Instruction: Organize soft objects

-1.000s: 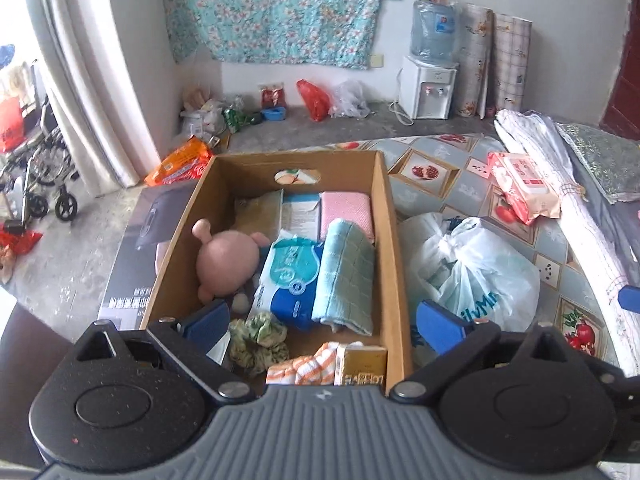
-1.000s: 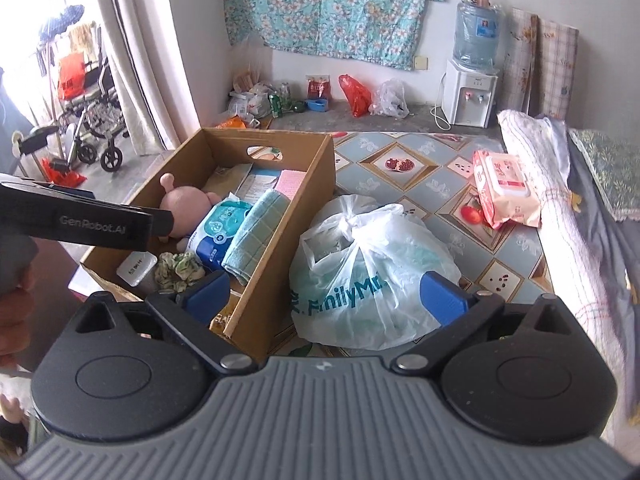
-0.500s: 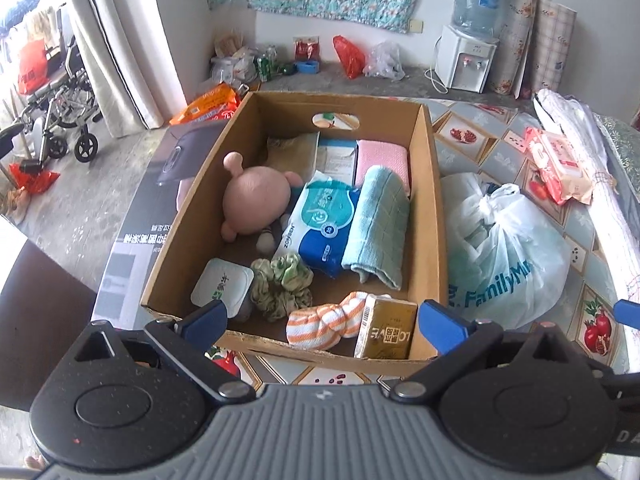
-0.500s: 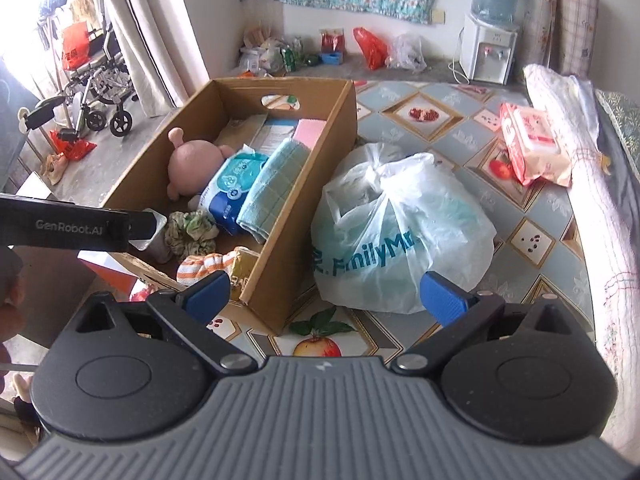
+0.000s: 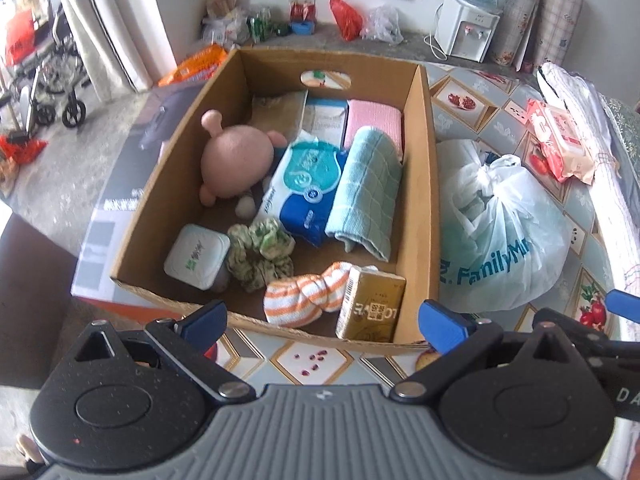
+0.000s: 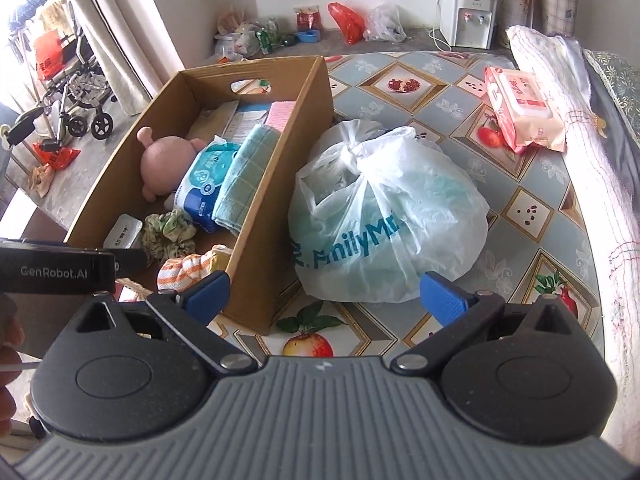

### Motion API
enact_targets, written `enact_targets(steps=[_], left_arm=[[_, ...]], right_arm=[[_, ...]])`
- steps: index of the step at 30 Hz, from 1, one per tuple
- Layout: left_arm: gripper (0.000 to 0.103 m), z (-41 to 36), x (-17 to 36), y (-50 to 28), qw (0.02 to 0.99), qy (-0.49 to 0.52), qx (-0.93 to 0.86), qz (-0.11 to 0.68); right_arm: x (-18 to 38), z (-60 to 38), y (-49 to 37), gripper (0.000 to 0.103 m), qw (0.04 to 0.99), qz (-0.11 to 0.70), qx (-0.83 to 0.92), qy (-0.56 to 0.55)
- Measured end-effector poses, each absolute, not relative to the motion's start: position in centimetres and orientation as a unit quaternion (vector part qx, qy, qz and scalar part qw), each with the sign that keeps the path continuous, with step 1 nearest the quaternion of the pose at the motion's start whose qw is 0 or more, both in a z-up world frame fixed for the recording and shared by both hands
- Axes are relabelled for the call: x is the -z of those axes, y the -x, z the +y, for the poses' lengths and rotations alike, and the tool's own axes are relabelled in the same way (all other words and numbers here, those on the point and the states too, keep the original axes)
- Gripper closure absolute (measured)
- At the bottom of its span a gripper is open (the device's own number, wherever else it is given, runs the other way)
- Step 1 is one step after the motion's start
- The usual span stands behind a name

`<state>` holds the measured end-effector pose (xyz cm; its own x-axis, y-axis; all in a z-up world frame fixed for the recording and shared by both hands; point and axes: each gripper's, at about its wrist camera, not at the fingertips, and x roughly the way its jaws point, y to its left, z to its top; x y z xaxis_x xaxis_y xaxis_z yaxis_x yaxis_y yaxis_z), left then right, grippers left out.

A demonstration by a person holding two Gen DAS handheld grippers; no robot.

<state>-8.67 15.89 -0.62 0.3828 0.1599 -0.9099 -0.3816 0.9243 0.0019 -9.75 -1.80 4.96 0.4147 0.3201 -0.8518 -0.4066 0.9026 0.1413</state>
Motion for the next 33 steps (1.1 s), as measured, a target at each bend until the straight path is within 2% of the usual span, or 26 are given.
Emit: enact_targets(steps=[33], left_arm=[[0.001, 16.4, 2.6, 8.7, 0.799, 0.108, -0.162, 0.569]], right_arm=[[-2.8, 0.3, 8.6, 0.002, 0.813, 0.536, -0.225, 0.043]])
